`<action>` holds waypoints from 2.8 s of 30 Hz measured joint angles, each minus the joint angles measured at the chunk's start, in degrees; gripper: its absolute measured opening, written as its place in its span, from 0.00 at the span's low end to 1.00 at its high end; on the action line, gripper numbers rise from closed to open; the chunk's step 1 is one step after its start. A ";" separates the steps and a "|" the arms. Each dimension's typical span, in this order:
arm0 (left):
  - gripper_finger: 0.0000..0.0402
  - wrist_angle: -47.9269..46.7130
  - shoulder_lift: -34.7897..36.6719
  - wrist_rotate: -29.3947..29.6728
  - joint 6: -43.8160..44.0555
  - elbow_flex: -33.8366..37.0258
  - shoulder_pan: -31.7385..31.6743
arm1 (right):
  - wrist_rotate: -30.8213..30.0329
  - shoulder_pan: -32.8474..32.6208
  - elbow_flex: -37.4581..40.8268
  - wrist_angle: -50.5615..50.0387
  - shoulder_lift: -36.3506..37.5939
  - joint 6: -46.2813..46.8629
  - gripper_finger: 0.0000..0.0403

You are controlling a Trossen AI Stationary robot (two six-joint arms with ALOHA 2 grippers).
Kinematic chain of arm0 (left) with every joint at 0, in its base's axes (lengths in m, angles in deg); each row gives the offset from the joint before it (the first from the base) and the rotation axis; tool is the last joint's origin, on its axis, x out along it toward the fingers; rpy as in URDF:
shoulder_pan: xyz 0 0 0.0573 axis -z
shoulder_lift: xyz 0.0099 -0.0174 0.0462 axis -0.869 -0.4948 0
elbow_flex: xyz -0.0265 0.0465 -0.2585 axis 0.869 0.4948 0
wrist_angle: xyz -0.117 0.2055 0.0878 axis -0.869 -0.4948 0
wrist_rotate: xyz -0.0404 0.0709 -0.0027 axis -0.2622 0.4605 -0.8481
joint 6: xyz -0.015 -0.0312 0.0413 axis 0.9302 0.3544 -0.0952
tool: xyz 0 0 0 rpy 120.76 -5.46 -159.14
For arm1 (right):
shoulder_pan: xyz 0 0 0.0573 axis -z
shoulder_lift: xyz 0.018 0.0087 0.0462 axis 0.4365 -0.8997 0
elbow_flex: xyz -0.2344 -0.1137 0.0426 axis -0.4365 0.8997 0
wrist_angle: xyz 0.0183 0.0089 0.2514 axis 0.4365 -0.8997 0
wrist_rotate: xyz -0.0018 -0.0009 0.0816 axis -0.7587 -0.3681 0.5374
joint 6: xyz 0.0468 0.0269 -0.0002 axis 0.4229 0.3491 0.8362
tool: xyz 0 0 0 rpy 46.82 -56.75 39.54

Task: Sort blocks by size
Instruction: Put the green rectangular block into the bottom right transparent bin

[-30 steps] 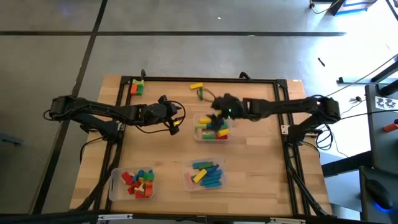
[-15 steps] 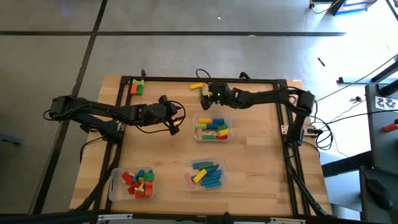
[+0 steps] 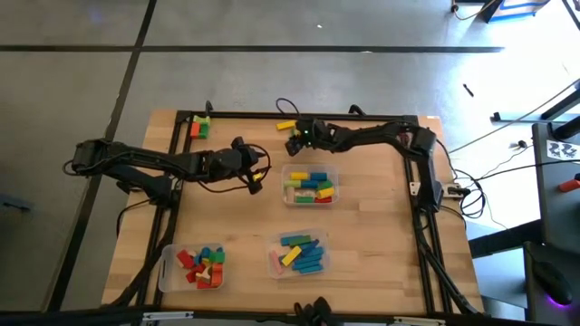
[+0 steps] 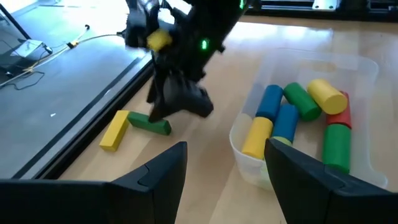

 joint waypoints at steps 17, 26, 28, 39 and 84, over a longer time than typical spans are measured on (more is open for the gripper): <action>0.52 -0.76 0.00 0.00 -0.33 0.00 -0.39 | 2.56 1.11 -15.83 -19.58 -8.21 -0.05 0.57; 0.52 -1.03 -0.01 -0.01 -1.46 0.00 -0.39 | 3.68 1.03 -15.83 -19.84 -8.25 -1.31 0.39; 0.52 -1.04 0.00 -0.02 -1.45 0.00 -0.39 | 3.90 1.03 -15.83 -19.91 -8.25 -1.32 0.39; 0.52 -1.12 0.00 0.00 -1.77 0.00 -0.39 | 3.75 1.03 -15.81 -22.15 -7.86 -11.21 0.29; 0.52 -4.17 -0.01 -0.02 -5.25 0.07 0.77 | 9.06 -25.71 -15.81 -50.77 19.36 -18.65 0.14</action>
